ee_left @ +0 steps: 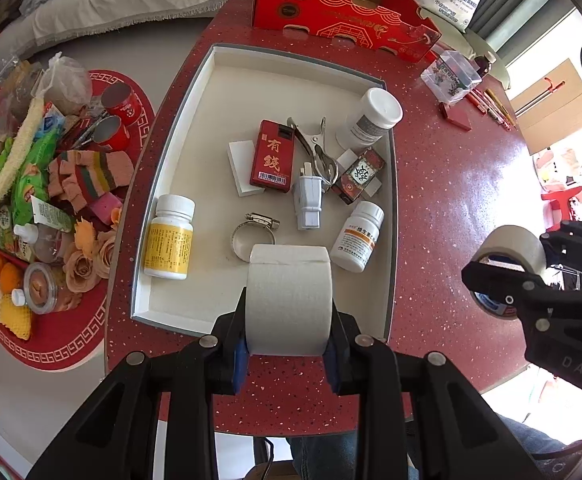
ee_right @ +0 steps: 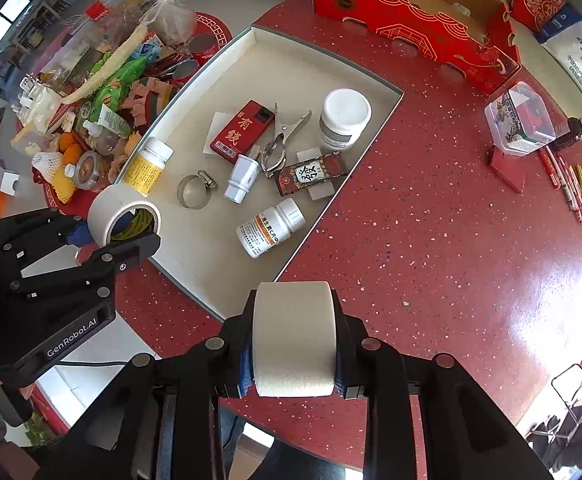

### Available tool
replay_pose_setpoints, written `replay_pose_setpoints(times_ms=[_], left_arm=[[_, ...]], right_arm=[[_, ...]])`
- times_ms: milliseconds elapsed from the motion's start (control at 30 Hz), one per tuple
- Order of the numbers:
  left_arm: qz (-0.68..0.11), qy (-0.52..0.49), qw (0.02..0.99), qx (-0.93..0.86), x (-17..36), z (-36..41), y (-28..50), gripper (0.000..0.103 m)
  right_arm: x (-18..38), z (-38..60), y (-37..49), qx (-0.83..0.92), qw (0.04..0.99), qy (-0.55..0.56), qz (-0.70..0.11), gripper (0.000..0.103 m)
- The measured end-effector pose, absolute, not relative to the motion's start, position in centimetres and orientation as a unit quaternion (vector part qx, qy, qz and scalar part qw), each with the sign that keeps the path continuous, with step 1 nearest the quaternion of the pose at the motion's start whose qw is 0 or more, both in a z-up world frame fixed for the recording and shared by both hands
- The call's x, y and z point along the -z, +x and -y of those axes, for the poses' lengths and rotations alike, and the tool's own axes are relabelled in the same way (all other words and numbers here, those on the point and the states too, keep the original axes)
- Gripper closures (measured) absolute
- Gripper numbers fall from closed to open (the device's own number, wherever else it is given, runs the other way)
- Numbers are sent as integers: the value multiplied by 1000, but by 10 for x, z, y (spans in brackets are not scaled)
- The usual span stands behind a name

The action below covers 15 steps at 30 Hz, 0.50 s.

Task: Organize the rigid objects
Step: 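Carry both tape rolls with both grippers over the tray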

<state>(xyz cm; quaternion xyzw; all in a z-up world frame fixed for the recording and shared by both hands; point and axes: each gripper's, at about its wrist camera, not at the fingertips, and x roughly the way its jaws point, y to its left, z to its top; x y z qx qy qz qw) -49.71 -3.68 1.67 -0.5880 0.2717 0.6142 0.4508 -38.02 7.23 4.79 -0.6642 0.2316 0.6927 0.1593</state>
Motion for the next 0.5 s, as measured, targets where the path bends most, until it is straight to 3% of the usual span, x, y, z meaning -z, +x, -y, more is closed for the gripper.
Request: replay_pose_setpoints(times_ms=[500], left_arm=[[-262,-585,437,-632,-18,14,-517,71]], right_arm=[[-44,-92,-409,-696,148,-655,-253,72]])
